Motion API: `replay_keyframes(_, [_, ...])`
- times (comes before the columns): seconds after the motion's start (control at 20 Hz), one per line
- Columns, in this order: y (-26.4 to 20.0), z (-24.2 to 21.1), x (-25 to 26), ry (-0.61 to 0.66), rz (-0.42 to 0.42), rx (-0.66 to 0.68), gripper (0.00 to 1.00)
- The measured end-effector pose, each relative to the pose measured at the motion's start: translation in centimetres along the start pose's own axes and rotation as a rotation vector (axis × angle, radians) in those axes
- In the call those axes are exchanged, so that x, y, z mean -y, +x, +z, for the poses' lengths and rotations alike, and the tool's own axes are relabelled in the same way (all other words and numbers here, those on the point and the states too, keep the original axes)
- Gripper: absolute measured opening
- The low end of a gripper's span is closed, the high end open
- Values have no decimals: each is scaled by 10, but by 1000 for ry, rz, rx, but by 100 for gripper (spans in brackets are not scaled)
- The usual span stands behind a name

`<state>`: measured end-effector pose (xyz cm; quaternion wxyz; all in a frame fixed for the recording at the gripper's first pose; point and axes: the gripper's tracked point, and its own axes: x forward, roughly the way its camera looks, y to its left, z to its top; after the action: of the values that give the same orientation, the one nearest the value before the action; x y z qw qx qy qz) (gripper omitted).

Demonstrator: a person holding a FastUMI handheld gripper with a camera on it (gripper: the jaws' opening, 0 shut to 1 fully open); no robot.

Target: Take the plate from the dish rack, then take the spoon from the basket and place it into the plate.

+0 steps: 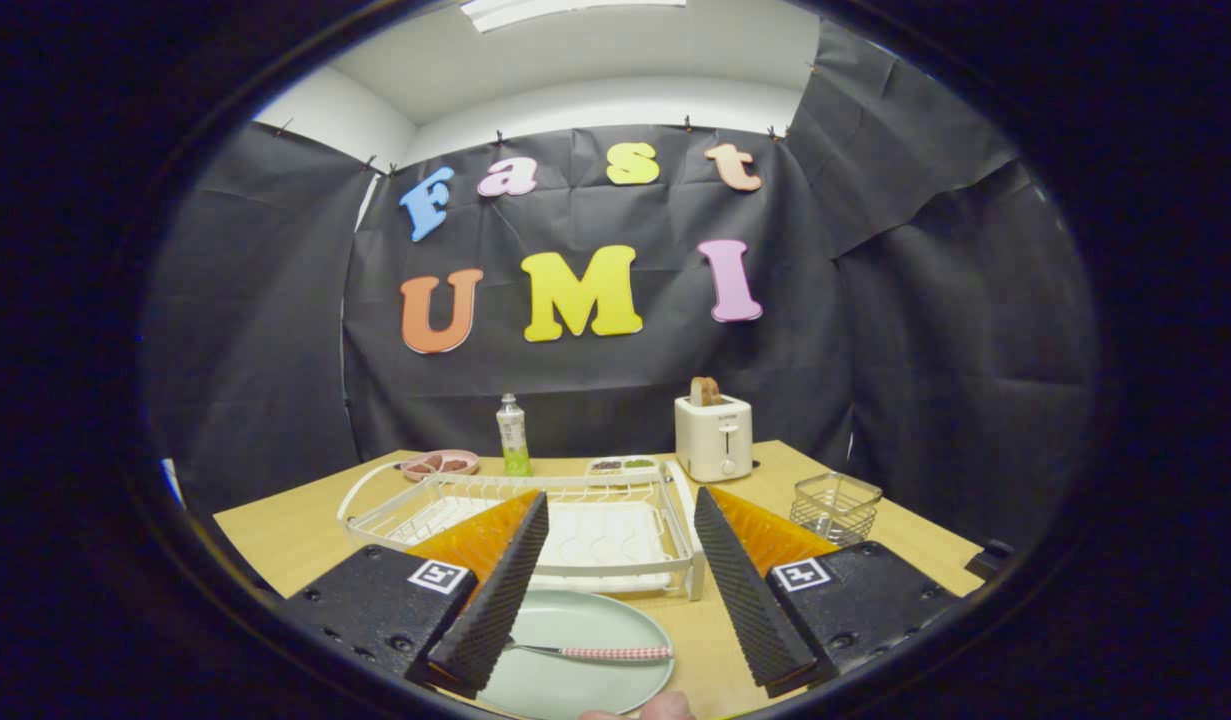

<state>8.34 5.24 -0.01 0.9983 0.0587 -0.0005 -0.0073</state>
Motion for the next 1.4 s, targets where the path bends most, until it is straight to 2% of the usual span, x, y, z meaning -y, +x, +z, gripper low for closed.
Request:
replay_keyframes(0.25, [-20, 19, 9, -14, -19, 31, 95])
replay_keyframes(0.65, [-86, 50, 16, -29, -62, 140, 95])
replay_keyframes(0.8, [-102, 52, 12, -26, -55, 153, 95])
replay_keyframes(1.4, [-112, 49, -8, -76, -23, 144, 96])
